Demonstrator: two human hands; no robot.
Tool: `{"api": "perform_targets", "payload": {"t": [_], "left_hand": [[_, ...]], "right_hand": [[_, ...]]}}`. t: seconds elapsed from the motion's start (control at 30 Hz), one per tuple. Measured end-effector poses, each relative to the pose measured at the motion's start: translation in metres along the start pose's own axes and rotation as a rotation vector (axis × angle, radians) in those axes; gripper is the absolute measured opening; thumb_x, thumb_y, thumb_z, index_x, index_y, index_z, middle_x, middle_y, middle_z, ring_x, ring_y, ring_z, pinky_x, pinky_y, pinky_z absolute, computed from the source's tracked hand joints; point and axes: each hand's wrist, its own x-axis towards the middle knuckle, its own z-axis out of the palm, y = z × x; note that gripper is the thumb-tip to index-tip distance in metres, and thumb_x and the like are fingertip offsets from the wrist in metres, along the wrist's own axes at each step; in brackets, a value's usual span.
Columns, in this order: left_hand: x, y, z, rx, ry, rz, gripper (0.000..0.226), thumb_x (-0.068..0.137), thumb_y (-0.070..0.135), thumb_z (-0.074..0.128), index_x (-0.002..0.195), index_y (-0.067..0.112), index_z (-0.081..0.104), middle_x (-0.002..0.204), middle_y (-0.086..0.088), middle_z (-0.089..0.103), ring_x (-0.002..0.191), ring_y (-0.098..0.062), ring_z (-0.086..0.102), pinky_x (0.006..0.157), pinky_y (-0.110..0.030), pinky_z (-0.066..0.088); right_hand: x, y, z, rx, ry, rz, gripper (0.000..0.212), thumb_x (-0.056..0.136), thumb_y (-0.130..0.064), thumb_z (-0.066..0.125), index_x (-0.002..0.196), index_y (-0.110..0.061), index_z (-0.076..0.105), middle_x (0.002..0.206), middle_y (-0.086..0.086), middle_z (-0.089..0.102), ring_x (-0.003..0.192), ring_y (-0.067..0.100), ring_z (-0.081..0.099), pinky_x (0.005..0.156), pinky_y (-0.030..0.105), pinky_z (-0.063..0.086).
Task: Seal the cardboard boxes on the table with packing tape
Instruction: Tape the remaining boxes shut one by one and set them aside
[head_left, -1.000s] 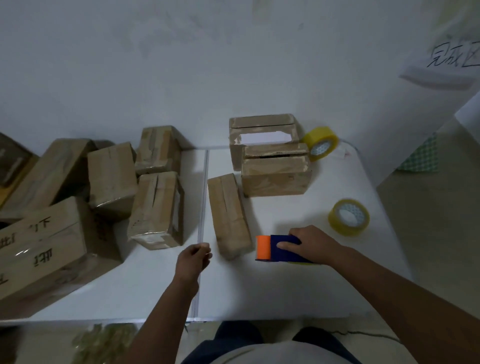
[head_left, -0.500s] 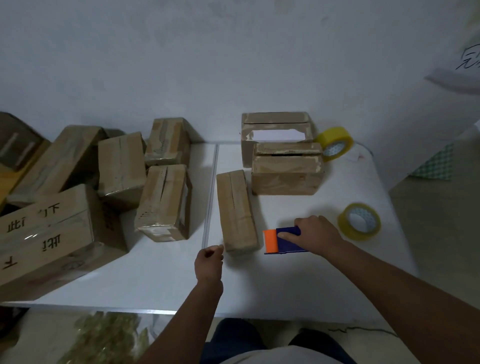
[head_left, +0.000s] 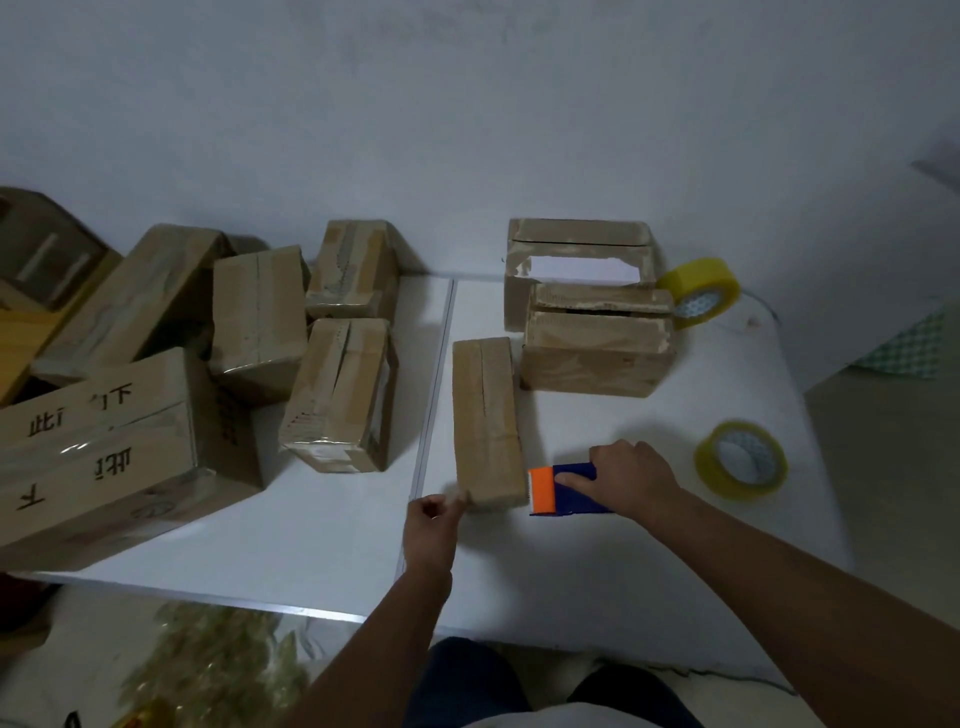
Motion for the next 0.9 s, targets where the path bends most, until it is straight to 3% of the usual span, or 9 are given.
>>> {"api": "perform_targets", "payload": {"t": [0.13, 0.27, 0.4, 0.63, 0.73, 0.83, 0.9], "left_hand": [[0.027, 0.007, -0.028, 0.075, 0.023, 0.056, 0.038, 0.082, 0.025, 0.080, 0.109, 0.007, 0.060, 0.101, -0.007, 0.065, 0.098, -0.024, 0.060, 0.082, -0.031, 0.043], [0.052, 0.009, -0.046, 0.199, -0.091, 0.026, 0.055, 0.077, 0.036, 0.083, 0.110, -0.004, 0.063, 0.086, -0.004, 0.061, 0.085, -0.022, 0.059, 0.071, -0.026, 0.043], [0.062, 0.001, -0.048, 0.198, -0.132, 0.011, 0.066, 0.077, 0.038, 0.083, 0.112, -0.012, 0.057, 0.080, 0.000, 0.052, 0.085, -0.019, 0.053, 0.078, -0.033, 0.044], [0.065, 0.009, -0.055, 0.196, -0.231, 0.019, 0.047, 0.077, 0.036, 0.083, 0.106, 0.004, 0.064, 0.097, -0.010, 0.066, 0.096, -0.026, 0.063, 0.085, -0.040, 0.052], [0.056, 0.013, -0.059, 0.157, -0.216, 0.045, 0.014, 0.093, 0.020, 0.068, 0.100, 0.008, 0.067, 0.100, -0.015, 0.070, 0.092, -0.027, 0.065, 0.088, -0.041, 0.052], [0.051, 0.021, -0.067, 0.251, -0.196, 0.097, 0.014, 0.099, 0.018, 0.058, 0.101, 0.009, 0.069, 0.096, -0.010, 0.072, 0.090, -0.024, 0.068, 0.075, -0.026, 0.052], [0.053, 0.026, -0.073, 0.479, -0.208, 0.202, 0.017, 0.101, 0.020, 0.055, 0.105, 0.015, 0.071, 0.099, -0.001, 0.073, 0.090, -0.020, 0.069, 0.077, -0.026, 0.053]], "right_hand": [[-0.003, -0.024, 0.011, 0.115, -0.025, 0.022, 0.065, 0.089, -0.071, 0.040, 0.096, -0.011, 0.064, 0.095, 0.005, 0.067, 0.074, 0.017, 0.054, 0.069, 0.027, 0.040], [-0.005, -0.036, 0.025, 0.153, -0.039, 0.053, 0.059, 0.089, -0.072, 0.038, 0.078, -0.016, 0.051, 0.092, 0.006, 0.065, 0.077, 0.018, 0.057, 0.071, 0.027, 0.038], [-0.004, -0.033, 0.030, 0.157, -0.067, 0.066, 0.057, 0.090, -0.072, 0.035, 0.072, -0.018, 0.042, 0.083, 0.002, 0.054, 0.081, 0.020, 0.059, 0.073, 0.029, 0.038], [-0.001, -0.036, 0.029, 0.104, -0.077, 0.064, 0.064, 0.091, -0.071, 0.034, 0.093, -0.011, 0.058, 0.100, 0.008, 0.065, 0.091, 0.023, 0.062, 0.077, 0.030, 0.039], [-0.002, -0.037, 0.032, 0.115, -0.091, 0.078, 0.060, 0.091, -0.071, 0.033, 0.082, -0.014, 0.049, 0.087, 0.005, 0.060, 0.079, 0.020, 0.056, 0.074, 0.029, 0.037], [-0.004, -0.038, 0.035, 0.118, -0.082, 0.092, 0.060, 0.090, -0.072, 0.033, 0.071, -0.016, 0.042, 0.068, -0.003, 0.043, 0.073, 0.017, 0.050, 0.070, 0.028, 0.037], [-0.004, -0.038, 0.037, 0.128, -0.085, 0.099, 0.060, 0.090, -0.072, 0.033, 0.077, -0.015, 0.046, 0.065, -0.004, 0.038, 0.072, 0.017, 0.050, 0.069, 0.028, 0.037]]}}
